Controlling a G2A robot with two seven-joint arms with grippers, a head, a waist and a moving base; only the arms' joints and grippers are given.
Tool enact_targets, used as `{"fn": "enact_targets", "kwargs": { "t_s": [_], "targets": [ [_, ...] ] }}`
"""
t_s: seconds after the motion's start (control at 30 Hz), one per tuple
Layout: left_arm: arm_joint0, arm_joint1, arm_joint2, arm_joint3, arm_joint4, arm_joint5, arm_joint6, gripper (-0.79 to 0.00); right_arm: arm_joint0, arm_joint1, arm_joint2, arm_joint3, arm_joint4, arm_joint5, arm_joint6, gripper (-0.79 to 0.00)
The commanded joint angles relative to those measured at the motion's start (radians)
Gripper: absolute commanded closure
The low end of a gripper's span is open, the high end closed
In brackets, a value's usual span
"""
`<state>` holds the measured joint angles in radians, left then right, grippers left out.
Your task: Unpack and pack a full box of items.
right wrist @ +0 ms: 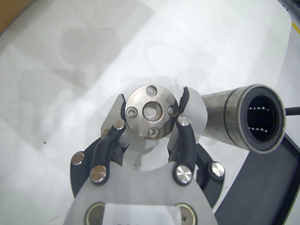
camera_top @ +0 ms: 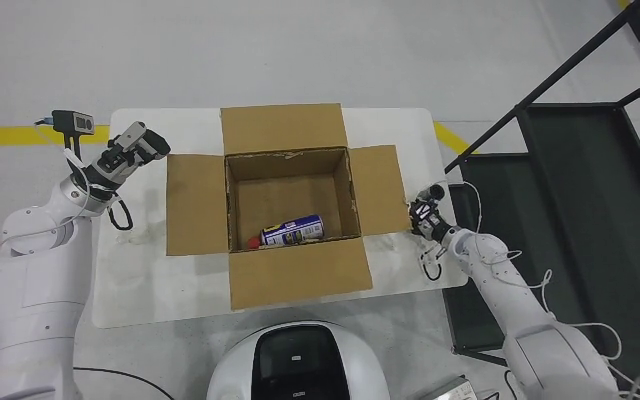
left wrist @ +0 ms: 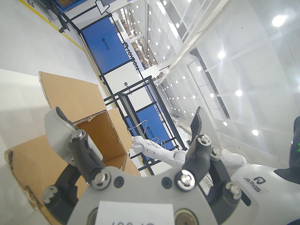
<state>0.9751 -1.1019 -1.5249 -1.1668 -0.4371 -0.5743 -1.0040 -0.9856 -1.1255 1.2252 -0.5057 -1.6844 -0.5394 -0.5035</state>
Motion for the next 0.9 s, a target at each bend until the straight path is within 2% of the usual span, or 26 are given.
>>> {"fn": "enact_targets", "kwargs": {
  "t_s": [0.0, 0.23, 0.6, 0.77, 0.83, 0.87],
  "targets": [
    [0.000, 0.000, 0.000, 0.000, 0.000, 0.000, 0.000, -0.785, 0.008, 0.004, -0.005, 0.016, -0.019, 0.008, -0.051, 0.000],
    [0.000, 0.000, 0.000, 0.000, 0.000, 0.000, 0.000, -0.785, 0.035, 0.015, -0.015, 0.048, -0.048, -0.004, -0.180, 0.000],
    [0.000, 0.000, 0.000, 0.000, 0.000, 0.000, 0.000, -0.785, 0.042, 0.029, -0.024, 0.000, -0.070, 0.008, -0.288, 0.000],
    [0.000, 0.000, 0.000, 0.000, 0.000, 0.000, 0.000, -0.785, 0.011, 0.061, 0.027, -0.118, -0.046, -0.047, -0.320, 0.000],
    [0.000, 0.000, 0.000, 0.000, 0.000, 0.000, 0.000, -0.785, -0.029, 0.085, 0.076, -0.251, -0.033, -0.092, -0.309, 0.000],
    [0.000, 0.000, 0.000, 0.000, 0.000, 0.000, 0.000, -0.785, -0.076, 0.102, 0.118, -0.364, -0.019, -0.118, -0.281, 0.000]
  ]
}}
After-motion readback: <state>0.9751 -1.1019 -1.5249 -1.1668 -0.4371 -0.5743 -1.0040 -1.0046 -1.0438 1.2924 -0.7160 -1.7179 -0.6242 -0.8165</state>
